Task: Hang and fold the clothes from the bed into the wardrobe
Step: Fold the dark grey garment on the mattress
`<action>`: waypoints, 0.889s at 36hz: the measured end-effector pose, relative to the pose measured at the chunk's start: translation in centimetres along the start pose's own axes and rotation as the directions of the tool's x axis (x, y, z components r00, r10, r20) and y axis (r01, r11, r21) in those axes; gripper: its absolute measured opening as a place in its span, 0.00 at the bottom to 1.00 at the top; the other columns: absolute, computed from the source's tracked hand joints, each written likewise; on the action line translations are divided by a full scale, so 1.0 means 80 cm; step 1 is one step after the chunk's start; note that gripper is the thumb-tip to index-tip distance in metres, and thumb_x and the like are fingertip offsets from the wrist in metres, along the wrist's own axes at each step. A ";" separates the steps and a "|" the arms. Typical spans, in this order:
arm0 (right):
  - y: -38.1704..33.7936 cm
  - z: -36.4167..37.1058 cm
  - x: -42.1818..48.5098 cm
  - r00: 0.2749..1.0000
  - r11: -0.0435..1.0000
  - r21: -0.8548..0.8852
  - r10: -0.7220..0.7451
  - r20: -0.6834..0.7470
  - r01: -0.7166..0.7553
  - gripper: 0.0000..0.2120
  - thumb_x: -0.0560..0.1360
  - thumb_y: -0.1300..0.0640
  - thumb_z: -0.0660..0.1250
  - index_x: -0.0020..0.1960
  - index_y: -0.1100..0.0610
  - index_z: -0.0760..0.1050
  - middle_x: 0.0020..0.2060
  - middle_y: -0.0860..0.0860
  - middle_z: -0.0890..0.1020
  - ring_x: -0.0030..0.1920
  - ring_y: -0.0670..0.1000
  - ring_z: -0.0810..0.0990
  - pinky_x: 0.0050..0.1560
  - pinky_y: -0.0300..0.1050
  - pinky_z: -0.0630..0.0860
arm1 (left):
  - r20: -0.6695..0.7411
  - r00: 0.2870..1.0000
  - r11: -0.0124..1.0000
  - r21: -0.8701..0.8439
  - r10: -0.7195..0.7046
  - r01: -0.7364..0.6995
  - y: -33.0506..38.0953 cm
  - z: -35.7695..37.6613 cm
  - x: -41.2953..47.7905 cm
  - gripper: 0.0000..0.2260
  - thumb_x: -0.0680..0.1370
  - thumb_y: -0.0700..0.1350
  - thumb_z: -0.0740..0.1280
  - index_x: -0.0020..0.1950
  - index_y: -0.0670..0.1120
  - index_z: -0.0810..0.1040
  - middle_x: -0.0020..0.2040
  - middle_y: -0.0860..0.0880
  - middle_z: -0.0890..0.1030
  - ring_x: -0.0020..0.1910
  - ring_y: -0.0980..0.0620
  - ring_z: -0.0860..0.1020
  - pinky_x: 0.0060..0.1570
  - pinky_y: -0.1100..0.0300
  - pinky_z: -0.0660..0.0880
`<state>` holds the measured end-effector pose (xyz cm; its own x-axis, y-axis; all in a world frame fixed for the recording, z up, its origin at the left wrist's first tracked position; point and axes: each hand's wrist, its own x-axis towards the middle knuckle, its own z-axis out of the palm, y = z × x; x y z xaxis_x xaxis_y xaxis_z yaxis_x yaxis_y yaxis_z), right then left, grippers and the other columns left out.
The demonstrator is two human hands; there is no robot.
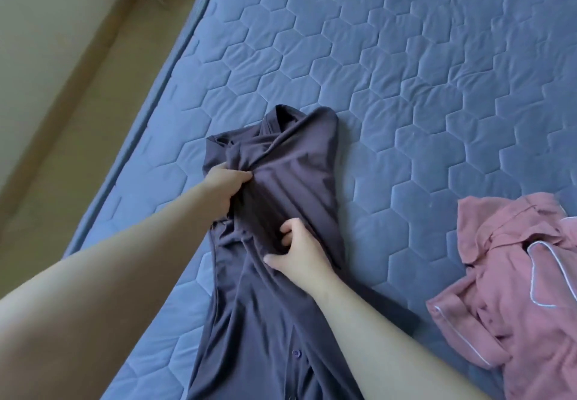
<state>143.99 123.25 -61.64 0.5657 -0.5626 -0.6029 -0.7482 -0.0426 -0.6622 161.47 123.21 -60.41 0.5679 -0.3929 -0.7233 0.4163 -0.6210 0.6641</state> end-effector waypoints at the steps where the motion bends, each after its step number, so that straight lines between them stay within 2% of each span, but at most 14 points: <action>1: 0.013 0.005 -0.003 0.999 0.989 -0.147 0.033 0.005 -0.032 0.20 0.69 0.52 0.70 0.58 0.51 0.66 0.53 0.46 0.75 0.56 0.51 0.74 0.55 0.45 0.69 | -0.018 1.000 1.000 -0.001 0.008 -0.008 -0.007 -0.009 0.006 0.09 0.78 0.36 0.64 0.56 0.46 0.75 0.45 0.45 0.78 0.42 0.46 0.77 0.51 0.51 0.75; 3: 0.035 0.014 -0.010 0.998 0.940 -0.335 0.064 -0.013 -0.064 0.20 0.70 0.51 0.68 0.59 0.50 0.67 0.57 0.47 0.74 0.60 0.52 0.71 0.58 0.47 0.65 | -0.060 0.998 1.000 -0.009 0.025 -0.026 -0.020 -0.023 0.016 0.11 0.78 0.35 0.62 0.60 0.43 0.75 0.48 0.44 0.78 0.45 0.45 0.76 0.55 0.49 0.75; 5: 0.046 0.017 -0.015 0.996 0.902 -0.425 0.057 -0.073 -0.083 0.20 0.71 0.50 0.67 0.61 0.49 0.66 0.58 0.47 0.72 0.62 0.52 0.69 0.58 0.47 0.64 | -0.111 0.993 0.999 -0.027 0.038 -0.042 -0.029 -0.034 0.025 0.09 0.78 0.36 0.61 0.57 0.44 0.74 0.42 0.46 0.76 0.40 0.48 0.74 0.51 0.53 0.73; 7: 0.050 0.019 -0.019 0.991 0.883 -0.459 0.045 -0.127 -0.099 0.21 0.71 0.48 0.67 0.62 0.46 0.65 0.59 0.47 0.69 0.62 0.52 0.67 0.58 0.47 0.63 | -0.138 0.989 0.996 -0.061 0.050 -0.059 -0.032 -0.043 0.029 0.08 0.79 0.37 0.61 0.54 0.47 0.73 0.38 0.49 0.74 0.36 0.52 0.71 0.46 0.56 0.70; 10: 0.053 0.020 -0.019 0.981 0.868 -0.483 0.016 -0.195 -0.110 0.25 0.70 0.48 0.68 0.64 0.44 0.64 0.61 0.46 0.64 0.63 0.51 0.64 0.60 0.47 0.62 | -0.139 0.990 0.992 -0.115 0.034 -0.050 -0.034 -0.057 0.034 0.06 0.79 0.39 0.60 0.50 0.49 0.72 0.38 0.49 0.73 0.36 0.51 0.70 0.40 0.57 0.70; 13: 0.053 0.014 -0.018 0.967 0.884 -0.442 0.038 -0.253 -0.151 0.28 0.68 0.47 0.69 0.65 0.43 0.62 0.63 0.45 0.64 0.65 0.52 0.64 0.62 0.48 0.62 | -0.117 0.993 0.998 -0.056 0.014 -0.021 -0.041 -0.072 0.041 0.06 0.80 0.41 0.59 0.55 0.49 0.72 0.40 0.48 0.73 0.36 0.50 0.71 0.36 0.58 0.70; 15: 0.056 0.007 -0.018 0.973 0.884 -0.428 0.108 -0.204 -0.188 0.27 0.69 0.46 0.69 0.64 0.44 0.62 0.62 0.46 0.69 0.64 0.52 0.68 0.61 0.49 0.63 | -0.061 0.998 0.997 0.069 0.025 -0.021 -0.050 -0.076 0.044 0.11 0.79 0.41 0.60 0.62 0.45 0.70 0.46 0.46 0.76 0.40 0.48 0.73 0.40 0.56 0.71; 18: 0.066 -0.001 -0.026 0.970 0.858 -0.452 0.212 -0.121 -0.244 0.22 0.71 0.45 0.67 0.62 0.47 0.64 0.59 0.47 0.76 0.61 0.53 0.73 0.60 0.49 0.63 | -0.018 0.998 0.990 0.130 0.057 -0.055 -0.061 -0.069 0.035 0.21 0.76 0.41 0.66 0.67 0.44 0.65 0.58 0.46 0.73 0.52 0.48 0.73 0.45 0.55 0.73; 21: 0.073 -0.009 -0.044 0.959 0.803 -0.526 0.258 -0.116 -0.280 0.18 0.74 0.44 0.64 0.60 0.51 0.67 0.57 0.50 0.79 0.60 0.55 0.75 0.56 0.47 0.66 | -0.065 0.987 0.980 0.141 0.147 -0.137 -0.072 -0.060 0.020 0.27 0.73 0.39 0.70 0.69 0.43 0.62 0.60 0.49 0.71 0.58 0.49 0.72 0.57 0.55 0.72; 23: 0.075 -0.010 -0.057 0.953 0.808 -0.508 0.271 -0.133 -0.300 0.17 0.76 0.46 0.63 0.59 0.53 0.68 0.56 0.53 0.79 0.59 0.58 0.76 0.53 0.46 0.68 | -0.104 0.982 0.980 0.141 0.157 -0.142 -0.081 -0.057 0.006 0.28 0.72 0.38 0.70 0.68 0.43 0.62 0.61 0.48 0.71 0.58 0.48 0.72 0.57 0.56 0.71; 26: 0.070 0.000 -0.079 0.961 0.883 -0.379 0.257 -0.105 -0.278 0.12 0.77 0.48 0.62 0.56 0.53 0.69 0.52 0.55 0.80 0.54 0.60 0.77 0.49 0.47 0.73 | -0.129 0.989 0.991 0.115 0.077 -0.062 -0.102 -0.056 -0.018 0.34 0.71 0.39 0.71 0.72 0.44 0.57 0.65 0.44 0.70 0.60 0.43 0.73 0.58 0.52 0.73; 28: 0.062 0.015 -0.096 0.975 0.924 -0.315 0.220 -0.029 -0.218 0.11 0.77 0.50 0.61 0.56 0.52 0.69 0.53 0.55 0.80 0.55 0.59 0.77 0.51 0.47 0.73 | -0.116 0.993 0.993 0.120 0.006 0.008 -0.121 -0.058 -0.038 0.35 0.72 0.42 0.71 0.73 0.45 0.55 0.65 0.42 0.71 0.59 0.42 0.74 0.58 0.50 0.73; 30: 0.051 0.038 -0.114 0.987 0.955 -0.268 0.149 0.058 -0.129 0.09 0.76 0.52 0.62 0.54 0.54 0.71 0.51 0.56 0.80 0.54 0.58 0.78 0.51 0.47 0.72 | -0.064 0.994 0.990 0.103 -0.090 0.096 -0.137 -0.059 -0.060 0.29 0.73 0.45 0.71 0.68 0.45 0.59 0.60 0.40 0.75 0.54 0.42 0.77 0.53 0.49 0.75; 32: 0.041 0.065 -0.130 0.984 0.975 -0.215 0.090 0.153 -0.056 0.09 0.75 0.53 0.62 0.50 0.58 0.70 0.48 0.57 0.80 0.51 0.57 0.78 0.50 0.47 0.72 | 0.076 0.976 0.976 0.100 -0.202 0.194 -0.145 -0.063 -0.090 0.20 0.74 0.51 0.70 0.58 0.46 0.64 0.47 0.43 0.77 0.39 0.47 0.77 0.41 0.55 0.75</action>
<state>137.43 133.29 -59.87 0.5423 -0.4314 -0.7210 -0.8357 -0.1880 -0.5160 156.14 136.65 -61.93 0.4160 -0.3099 -0.8549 0.4454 -0.7502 0.4887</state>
